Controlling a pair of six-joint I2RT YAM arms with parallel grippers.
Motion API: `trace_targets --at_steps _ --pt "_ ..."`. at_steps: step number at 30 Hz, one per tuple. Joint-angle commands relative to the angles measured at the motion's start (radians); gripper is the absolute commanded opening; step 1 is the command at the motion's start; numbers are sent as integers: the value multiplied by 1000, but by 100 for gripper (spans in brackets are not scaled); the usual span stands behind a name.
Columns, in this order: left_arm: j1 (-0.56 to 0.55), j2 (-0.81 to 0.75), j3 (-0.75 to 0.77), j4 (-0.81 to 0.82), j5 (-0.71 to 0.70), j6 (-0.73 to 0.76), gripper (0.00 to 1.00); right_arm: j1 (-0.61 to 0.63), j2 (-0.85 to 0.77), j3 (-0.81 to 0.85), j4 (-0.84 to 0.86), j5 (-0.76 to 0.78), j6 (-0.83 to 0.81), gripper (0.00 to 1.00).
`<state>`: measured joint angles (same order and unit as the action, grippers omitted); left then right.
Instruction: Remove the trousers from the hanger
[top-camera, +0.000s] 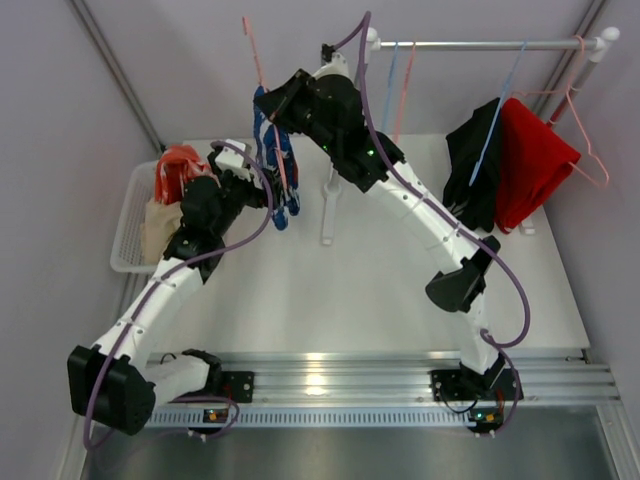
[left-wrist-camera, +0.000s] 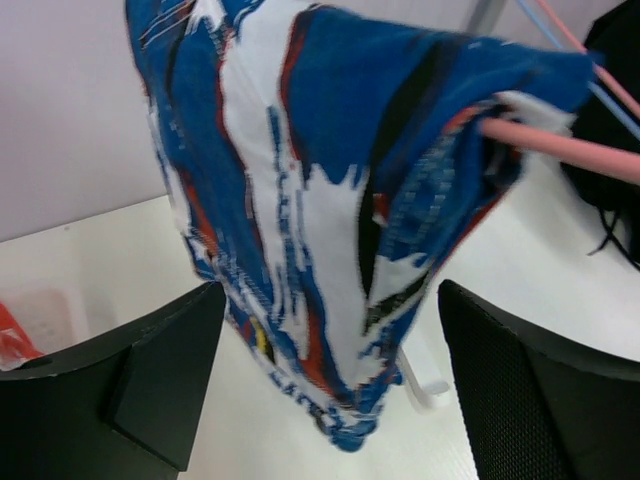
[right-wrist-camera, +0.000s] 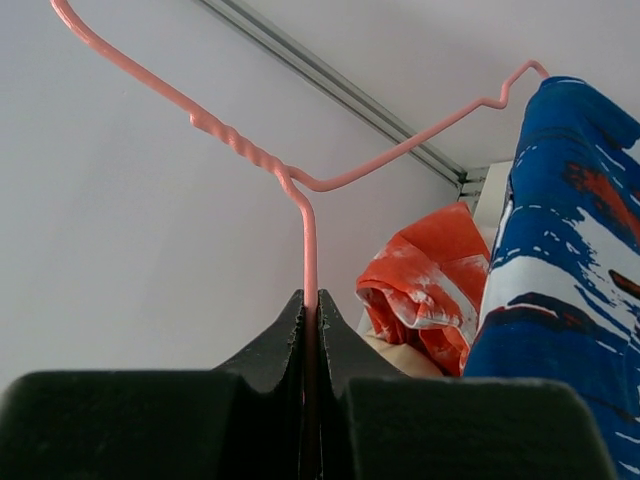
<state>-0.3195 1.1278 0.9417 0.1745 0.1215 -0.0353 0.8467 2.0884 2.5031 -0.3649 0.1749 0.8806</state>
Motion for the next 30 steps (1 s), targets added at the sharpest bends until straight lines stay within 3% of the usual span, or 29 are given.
trace_targets --at_steps 1,9,12,17,27,30 --pt "-1 35 19 100 -111 3 91 35 -64 111 182 11 -9 0" --pt "-1 107 46 167 -203 5 81 46 -86 126 123 -28 32 0" --pt "-1 112 49 172 -181 -38 84 48 -96 126 119 -43 46 0" --pt "0 90 32 165 -129 -93 98 49 -102 128 130 -34 26 0" --pt "2 73 78 96 -126 -135 99 57 -102 126 141 -28 15 0" --pt "2 81 101 69 -65 -159 99 57 -102 126 149 -15 5 0"
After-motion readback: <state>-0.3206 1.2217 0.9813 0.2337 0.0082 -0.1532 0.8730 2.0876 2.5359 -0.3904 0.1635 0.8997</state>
